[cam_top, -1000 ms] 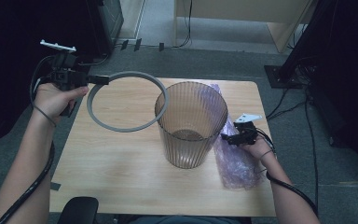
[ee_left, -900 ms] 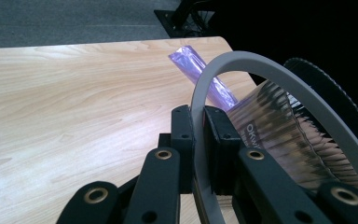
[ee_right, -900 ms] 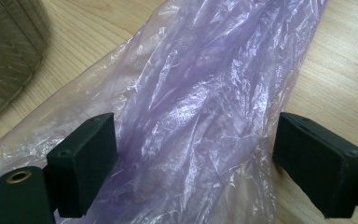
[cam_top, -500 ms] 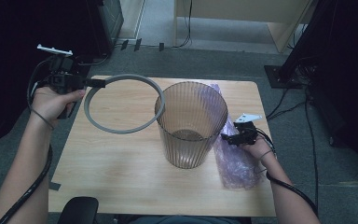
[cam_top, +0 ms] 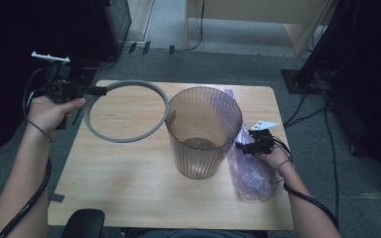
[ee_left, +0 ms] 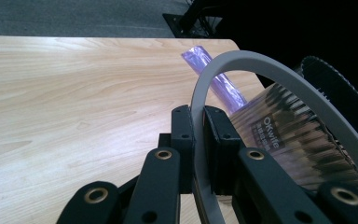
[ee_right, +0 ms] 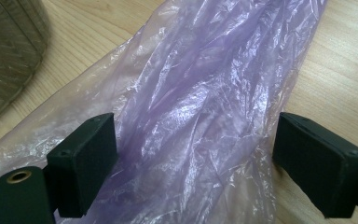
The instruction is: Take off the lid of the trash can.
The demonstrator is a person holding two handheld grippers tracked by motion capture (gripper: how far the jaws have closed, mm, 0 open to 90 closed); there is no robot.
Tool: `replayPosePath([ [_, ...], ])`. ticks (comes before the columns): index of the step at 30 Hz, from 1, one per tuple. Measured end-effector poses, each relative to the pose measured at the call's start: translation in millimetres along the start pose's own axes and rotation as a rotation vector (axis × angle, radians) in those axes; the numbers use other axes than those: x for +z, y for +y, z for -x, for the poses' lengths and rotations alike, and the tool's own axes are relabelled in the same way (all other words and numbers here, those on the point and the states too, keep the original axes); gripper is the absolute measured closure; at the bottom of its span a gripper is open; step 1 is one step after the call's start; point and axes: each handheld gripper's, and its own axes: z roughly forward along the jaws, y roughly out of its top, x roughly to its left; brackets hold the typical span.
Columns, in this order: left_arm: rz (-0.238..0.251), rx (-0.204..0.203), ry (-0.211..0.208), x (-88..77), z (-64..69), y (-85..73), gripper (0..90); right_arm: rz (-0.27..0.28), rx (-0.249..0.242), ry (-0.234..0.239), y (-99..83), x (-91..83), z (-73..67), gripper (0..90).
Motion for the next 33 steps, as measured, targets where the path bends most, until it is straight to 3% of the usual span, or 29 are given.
replayPosePath([
  [8,0.016,-0.009,0.005,-2.9,-8.2,-8.1,83.0,-0.002,-0.001,0.0,0.0,-0.1,0.0,13.4],
  [21,0.037,-0.026,-0.01,5.6,-20.8,-17.4,83.1,-0.001,0.0,-0.003,0.6,0.4,0.0,13.5],
  [33,0.047,-0.032,0.029,1.8,-31.7,-24.3,83.1,-0.001,0.0,-0.003,1.6,1.4,0.0,13.4],
])
